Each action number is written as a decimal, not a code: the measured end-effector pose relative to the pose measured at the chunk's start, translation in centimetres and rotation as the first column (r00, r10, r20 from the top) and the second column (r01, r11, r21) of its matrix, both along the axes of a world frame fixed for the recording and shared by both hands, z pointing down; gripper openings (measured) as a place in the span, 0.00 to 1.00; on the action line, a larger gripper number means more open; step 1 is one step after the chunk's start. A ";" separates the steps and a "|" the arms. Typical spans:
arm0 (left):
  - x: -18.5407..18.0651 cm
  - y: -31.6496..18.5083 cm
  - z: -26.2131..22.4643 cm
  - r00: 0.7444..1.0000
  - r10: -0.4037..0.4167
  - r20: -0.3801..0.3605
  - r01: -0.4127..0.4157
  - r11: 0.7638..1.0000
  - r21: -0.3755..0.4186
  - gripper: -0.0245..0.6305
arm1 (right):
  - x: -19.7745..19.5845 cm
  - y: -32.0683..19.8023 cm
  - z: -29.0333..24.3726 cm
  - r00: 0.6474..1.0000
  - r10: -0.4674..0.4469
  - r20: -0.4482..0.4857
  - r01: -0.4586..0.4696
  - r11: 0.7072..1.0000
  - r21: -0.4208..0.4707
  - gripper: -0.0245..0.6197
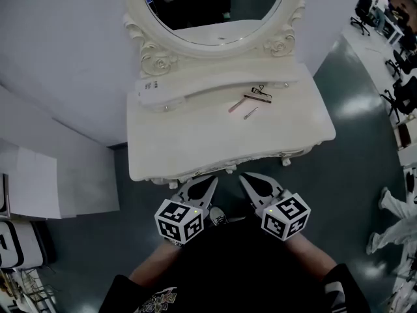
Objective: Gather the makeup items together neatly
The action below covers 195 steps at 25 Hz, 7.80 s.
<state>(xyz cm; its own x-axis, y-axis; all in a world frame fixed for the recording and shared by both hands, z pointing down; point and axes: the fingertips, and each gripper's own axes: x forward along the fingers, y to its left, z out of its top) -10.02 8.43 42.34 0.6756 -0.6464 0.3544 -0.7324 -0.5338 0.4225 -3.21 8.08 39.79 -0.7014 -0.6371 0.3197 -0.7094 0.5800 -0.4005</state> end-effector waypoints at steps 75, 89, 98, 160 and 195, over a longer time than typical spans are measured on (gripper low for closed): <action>10.7 -15.1 5.6 0.909 -0.410 0.073 0.416 0.905 -0.086 0.05 | 10.5 -24.6 10.7 0.749 -0.553 -0.364 0.592 0.806 -0.006 0.09; 12.0 -15.2 7.3 0.898 -0.431 0.095 0.440 0.887 -0.141 0.05 | 8.9 -27.4 18.9 0.233 -0.719 -0.654 0.878 0.445 -0.176 0.22; 11.5 -14.3 8.0 0.885 -0.458 0.090 0.466 0.870 -0.160 0.05 | 8.2 -27.2 22.2 0.090 -0.745 -0.661 0.886 0.363 -0.289 0.22; 16.8 -15.0 7.6 0.956 -0.286 0.063 0.293 0.942 -0.164 0.05 | 23.5 -25.9 22.2 0.171 -0.750 -0.639 0.823 0.465 -0.326 0.19; 8.4 -6.9 3.4 1.000 0.008 0.026 -0.007 0.999 -0.050 0.05 | 10.9 -9.5 3.0 0.959 -0.171 -0.225 0.196 0.976 0.095 0.08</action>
<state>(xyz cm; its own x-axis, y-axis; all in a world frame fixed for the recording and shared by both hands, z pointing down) -1.66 1.49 45.77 0.6703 -0.6227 0.4037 -0.7398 -0.5181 0.4293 7.65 -1.43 42.75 -0.7329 -0.5451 0.4071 -0.6480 0.7416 -0.1736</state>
